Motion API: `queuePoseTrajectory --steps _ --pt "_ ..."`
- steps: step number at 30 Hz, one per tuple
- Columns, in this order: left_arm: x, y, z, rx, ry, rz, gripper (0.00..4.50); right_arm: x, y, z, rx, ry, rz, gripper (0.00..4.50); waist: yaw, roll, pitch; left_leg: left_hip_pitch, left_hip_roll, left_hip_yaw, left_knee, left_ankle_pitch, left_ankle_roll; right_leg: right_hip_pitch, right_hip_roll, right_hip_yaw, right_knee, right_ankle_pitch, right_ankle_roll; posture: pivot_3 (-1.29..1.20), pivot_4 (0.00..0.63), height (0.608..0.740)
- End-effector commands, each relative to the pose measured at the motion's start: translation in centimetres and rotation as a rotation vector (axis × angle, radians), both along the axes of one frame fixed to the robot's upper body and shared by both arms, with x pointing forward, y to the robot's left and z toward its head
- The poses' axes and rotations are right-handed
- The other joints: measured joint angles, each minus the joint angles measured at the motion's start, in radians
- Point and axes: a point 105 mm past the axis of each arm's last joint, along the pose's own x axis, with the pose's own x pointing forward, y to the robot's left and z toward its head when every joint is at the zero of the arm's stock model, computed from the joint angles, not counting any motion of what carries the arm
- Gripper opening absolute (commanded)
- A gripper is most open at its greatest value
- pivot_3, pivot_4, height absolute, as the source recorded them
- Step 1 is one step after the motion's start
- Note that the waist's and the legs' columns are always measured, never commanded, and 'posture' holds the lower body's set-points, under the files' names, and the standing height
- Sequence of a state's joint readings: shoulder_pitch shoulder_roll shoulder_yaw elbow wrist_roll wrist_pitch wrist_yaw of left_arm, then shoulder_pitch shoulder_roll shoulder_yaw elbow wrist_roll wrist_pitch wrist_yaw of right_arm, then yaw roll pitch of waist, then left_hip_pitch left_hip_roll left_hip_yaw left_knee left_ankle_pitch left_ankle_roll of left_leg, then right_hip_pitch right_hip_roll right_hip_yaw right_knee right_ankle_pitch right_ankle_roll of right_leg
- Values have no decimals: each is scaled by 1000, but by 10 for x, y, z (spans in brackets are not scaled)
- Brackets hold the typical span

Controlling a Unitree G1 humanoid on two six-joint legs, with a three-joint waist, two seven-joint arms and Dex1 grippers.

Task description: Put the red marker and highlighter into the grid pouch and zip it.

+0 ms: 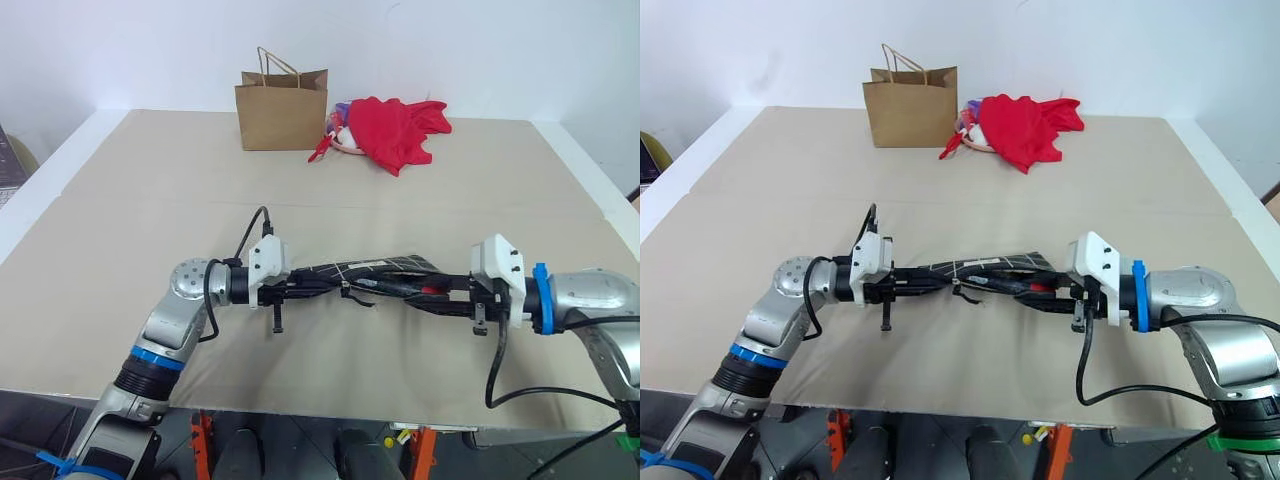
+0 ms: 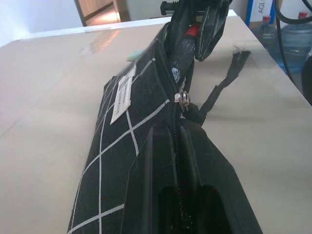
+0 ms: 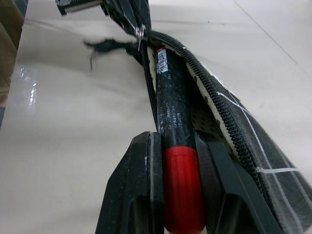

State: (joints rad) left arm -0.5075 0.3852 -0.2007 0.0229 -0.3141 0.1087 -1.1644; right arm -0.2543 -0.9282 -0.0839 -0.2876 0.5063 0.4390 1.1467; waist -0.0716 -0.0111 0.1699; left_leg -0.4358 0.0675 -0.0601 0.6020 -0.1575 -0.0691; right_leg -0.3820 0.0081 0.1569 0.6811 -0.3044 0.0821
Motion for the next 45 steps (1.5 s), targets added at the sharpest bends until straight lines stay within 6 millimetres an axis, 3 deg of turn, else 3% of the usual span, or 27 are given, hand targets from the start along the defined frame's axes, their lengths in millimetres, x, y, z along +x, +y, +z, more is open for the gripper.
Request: queuePoseTrajectory --steps 1,5,7,8,11,15,19,24,27,29,32,34,36,38,39,43,45 --pt "-3 -5 13 -21 -43 -25 0 1 5 12 12 -54 14 1979 0 0 0 0 0 0 0 0 0 0 0 0 0 0 0 0 150 740" --pt "-2 -4 12 -23 -36 -19 0 -4 4 13 11 -45 26 3403 0 0 0 0 0 0 0 0 0 0 0 0 0 0 0 0 150 740" --pt "1 -2 11 -22 -31 -4 0 -15 -3 21 72 11 26 4352 0 0 0 0 0 0 0 0 0 0 0 0 0 0 0 0 150 740" --pt "2 0 11 -20 -31 3 0 -18 -9 26 120 46 3 4439 1 0 0 0 0 0 0 0 0 0 0 0 0 0 0 0 150 740" --pt "5 3 11 -17 -31 18 0 -20 -23 40 255 131 -95 4439 3 0 0 -1 0 0 0 0 0 0 0 0 0 0 0 0 150 740" --pt "10 9 9 -6 -26 42 0 -19 -64 43 376 177 -321 4439 9 0 0 0 0 -1 0 0 0 1 0 0 0 0 0 0 150 740" --pt "12 11 8 -2 -26 51 0 -3 -114 20 340 21 -703 4439 11 -1 0 0 0 -1 1 0 0 1 0 -1 0 0 0 0 150 740" --pt "11 9 9 -5 -26 48 0 4 -156 -8 270 -157 -1079 4439 8 1 0 0 0 -1 0 0 0 0 0 0 0 0 0 0 150 740" --pt "12 8 9 -7 -28 46 0 4 -169 -25 277 -174 -1231 4439 8 2 -1 0 -1 -1 0 0 0 0 0 0 0 0 0 0 150 740" --pt "12 7 10 -8 -28 45 0 4 -169 -39 274 -149 -1263 4439 8 2 -1 0 -1 -1 0 0 0 0 0 0 0 0 0 0 150 740" --pt "12 7 10 -4 -34 39 0 0 -170 -79 239 -23 -1317 4439 8 2 -1 1 -1 -1 0 0 0 1 0 0 0 0 0 0 150 740" --pt "12 7 11 -4 -36 41 0 -2 -167 -87 246 16 -1328 4439 8 2 -1 1 -1 -1 0 0 0 1 0 0 0 0 0 0 150 740" --pt "12 8 11 -6 -37 45 0 -4 -167 -93 245 41 -1334 3939 8 2 -1 1 -1 -1 0 0 0 1 0 0 0 0 0 0 150 740" --pt "11 7 11 -7 -37 46 0 -5 -167 -97 242 55 -1339 3008 8 2 -1 2 -1 -1 0 0 0 2 0 0 0 0 0 0 150 740" --pt "11 7 11 -7 -37 45 0 -5 -167 -98 239 62 -1341 2779 8 1 -1 3 -1 -1 0 0 0 3 0 0 0 0 0 0 150 740" --pt "11 6 11 -7 -37 44 0 -2 -165 -97 223 52 -1316 843 10 0 -1 7 -1 -1 1 0 0 10 0 0 -1 -1 -1 0 150 740" --pt "11 6 10 -6 -37 44 0 1 -163 -95 203 38 -1290 701 11 -1 -1 7 -2 -1 1 1 -1 10 -1 1 -1 -2 -3 0 150 740"
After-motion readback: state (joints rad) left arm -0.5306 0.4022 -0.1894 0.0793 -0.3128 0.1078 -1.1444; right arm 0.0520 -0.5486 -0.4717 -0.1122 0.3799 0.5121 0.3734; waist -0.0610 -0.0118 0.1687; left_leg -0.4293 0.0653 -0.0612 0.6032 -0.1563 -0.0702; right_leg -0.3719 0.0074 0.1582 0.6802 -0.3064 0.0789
